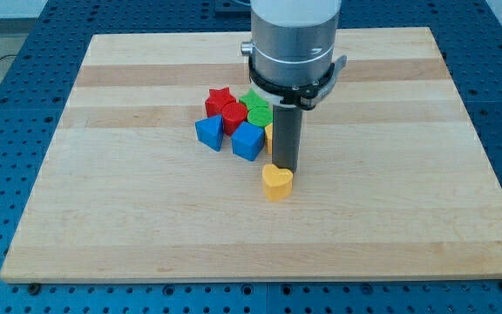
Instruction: Push the yellow heart to the left of the group of blocks
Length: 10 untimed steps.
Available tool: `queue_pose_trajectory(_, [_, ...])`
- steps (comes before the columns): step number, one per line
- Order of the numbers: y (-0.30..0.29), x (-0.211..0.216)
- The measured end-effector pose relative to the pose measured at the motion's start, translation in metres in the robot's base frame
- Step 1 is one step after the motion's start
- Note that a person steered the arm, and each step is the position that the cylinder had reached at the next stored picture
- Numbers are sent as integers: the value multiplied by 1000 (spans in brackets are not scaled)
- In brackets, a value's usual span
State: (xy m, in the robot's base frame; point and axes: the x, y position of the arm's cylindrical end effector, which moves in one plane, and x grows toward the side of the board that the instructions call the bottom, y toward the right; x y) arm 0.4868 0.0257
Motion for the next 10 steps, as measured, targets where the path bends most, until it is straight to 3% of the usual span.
queue_pose_trajectory(2, [83,10])
queue_pose_trajectory(3, [81,23])
queue_pose_trajectory(5, [-94,9])
queue_pose_trajectory(6, [-113,9])
queue_pose_trajectory(8, [-6,17])
queue_pose_trajectory(9, [-1,41])
queue_pose_trajectory(10, [-44,63])
